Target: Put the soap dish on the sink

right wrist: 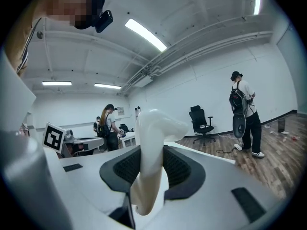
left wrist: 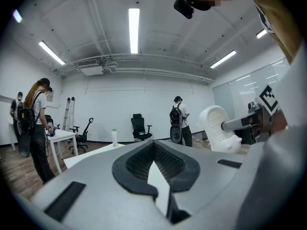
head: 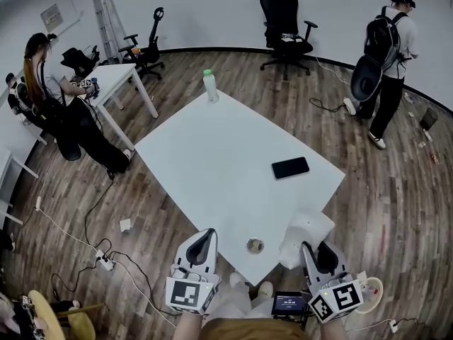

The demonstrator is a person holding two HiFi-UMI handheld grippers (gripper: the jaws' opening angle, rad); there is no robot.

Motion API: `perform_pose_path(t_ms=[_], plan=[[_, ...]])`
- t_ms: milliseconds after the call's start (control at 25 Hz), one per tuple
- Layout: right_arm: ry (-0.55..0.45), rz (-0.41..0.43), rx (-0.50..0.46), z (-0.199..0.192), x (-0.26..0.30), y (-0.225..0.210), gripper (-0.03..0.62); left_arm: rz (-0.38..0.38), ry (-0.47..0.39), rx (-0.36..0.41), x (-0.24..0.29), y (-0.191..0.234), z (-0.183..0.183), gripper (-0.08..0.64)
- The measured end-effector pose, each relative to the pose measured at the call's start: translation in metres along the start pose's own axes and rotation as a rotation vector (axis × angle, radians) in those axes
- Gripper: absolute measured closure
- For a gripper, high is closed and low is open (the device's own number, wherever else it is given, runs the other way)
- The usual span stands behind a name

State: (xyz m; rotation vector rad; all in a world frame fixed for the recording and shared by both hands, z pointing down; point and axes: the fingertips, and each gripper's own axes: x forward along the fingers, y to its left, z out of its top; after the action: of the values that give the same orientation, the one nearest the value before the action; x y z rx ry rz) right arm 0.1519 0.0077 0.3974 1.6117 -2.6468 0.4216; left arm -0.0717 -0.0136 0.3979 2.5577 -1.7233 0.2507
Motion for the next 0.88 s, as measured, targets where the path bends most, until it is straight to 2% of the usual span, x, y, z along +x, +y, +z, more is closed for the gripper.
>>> perform_pose_path(t_ms=[160, 360, 520, 880], plan=[[0.009, -0.041, -0.004, 0.001, 0.038, -0.015, 0.465, 0.038, 0.026, 0.032, 0.029, 0.036, 0.003, 0.554], [0.019, -0.086, 0.0, 0.009, 0.073, -0.028, 0.465, 0.054, 0.0, 0.008, 0.054, 0.08, -0.003, 0.553], [0.027, -0.098, 0.005, 0.011, 0.105, -0.023, 0.465, 0.073, 0.026, -0.012, 0.072, 0.112, -0.013, 0.553], [0.058, -0.086, 0.039, 0.005, 0.145, -0.006, 0.465, 0.029, 0.067, -0.053, 0.101, 0.133, -0.029, 0.553]])
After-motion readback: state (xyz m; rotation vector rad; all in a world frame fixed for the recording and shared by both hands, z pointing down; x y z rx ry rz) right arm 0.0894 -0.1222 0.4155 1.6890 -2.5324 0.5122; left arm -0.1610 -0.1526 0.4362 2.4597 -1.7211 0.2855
